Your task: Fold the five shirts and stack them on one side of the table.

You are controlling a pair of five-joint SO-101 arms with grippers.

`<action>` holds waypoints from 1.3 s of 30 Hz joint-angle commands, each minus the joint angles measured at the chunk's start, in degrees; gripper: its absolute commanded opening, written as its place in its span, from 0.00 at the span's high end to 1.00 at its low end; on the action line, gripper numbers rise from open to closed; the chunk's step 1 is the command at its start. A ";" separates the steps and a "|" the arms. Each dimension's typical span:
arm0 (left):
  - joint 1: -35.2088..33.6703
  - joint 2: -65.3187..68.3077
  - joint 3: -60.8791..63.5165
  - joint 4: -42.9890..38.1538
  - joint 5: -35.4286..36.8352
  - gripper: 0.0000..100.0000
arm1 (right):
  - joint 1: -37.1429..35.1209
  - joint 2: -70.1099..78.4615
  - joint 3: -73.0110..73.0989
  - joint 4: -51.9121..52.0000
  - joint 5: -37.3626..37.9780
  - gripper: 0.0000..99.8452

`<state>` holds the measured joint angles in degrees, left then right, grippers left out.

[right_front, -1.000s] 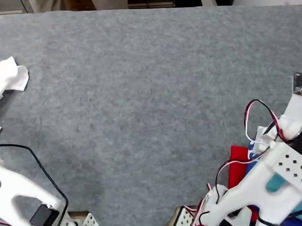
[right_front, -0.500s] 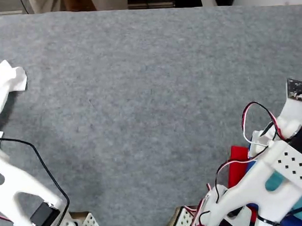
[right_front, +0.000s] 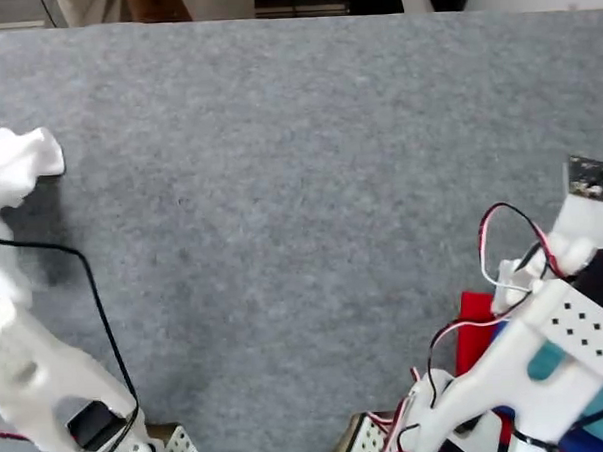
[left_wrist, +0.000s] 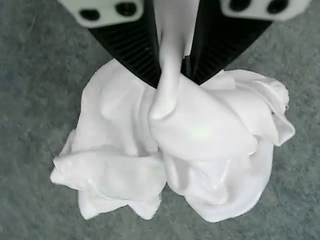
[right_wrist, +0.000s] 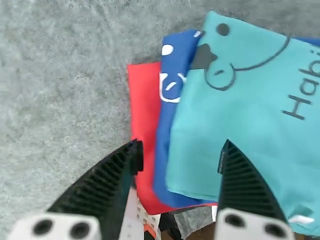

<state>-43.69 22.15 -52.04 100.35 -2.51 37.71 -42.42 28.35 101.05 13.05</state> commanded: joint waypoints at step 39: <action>28.84 -79.69 78.68 0.44 -4.66 0.67 | -49.27 5.14 5.58 -14.59 -0.88 0.75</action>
<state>-9.93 -56.09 27.43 99.91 -6.73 -2.29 -39.96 34.24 89.98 13.05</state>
